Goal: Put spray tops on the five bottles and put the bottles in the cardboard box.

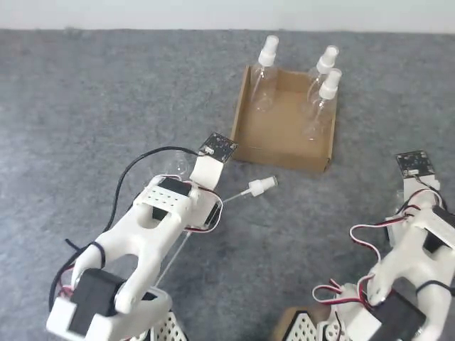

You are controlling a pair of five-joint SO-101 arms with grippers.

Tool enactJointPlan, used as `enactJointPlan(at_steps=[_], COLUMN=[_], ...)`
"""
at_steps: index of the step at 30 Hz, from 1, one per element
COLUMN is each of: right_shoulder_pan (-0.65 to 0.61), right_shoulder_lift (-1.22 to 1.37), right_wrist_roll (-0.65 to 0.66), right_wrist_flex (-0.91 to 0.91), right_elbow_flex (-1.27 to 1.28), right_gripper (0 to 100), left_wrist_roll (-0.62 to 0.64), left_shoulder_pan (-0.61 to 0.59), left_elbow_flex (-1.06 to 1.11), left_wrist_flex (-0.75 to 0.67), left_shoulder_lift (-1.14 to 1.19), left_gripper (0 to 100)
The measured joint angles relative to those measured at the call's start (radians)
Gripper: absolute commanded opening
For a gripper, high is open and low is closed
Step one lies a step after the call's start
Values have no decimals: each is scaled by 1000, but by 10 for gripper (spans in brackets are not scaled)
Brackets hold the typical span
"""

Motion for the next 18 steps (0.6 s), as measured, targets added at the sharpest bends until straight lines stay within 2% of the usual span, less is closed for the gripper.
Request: enactJointPlan(at_steps=[8, 16, 18], right_shoulder_pan=[0, 9, 21], right_shoulder_lift=[0, 17, 21], right_wrist_roll=[0, 0, -2], right_wrist_flex=[0, 32, 84], right_elbow_flex=[0, -26, -60], right_gripper=[13, 22, 66], left_wrist_roll=[5, 0, 0], left_shoulder_pan=[-57, -55, -55], left_elbow_flex=[0, -120, -143], left_wrist_flex=[55, 236, 259], left_shoulder_lift=[-120, -345, -385], left_gripper=[33, 35, 35])
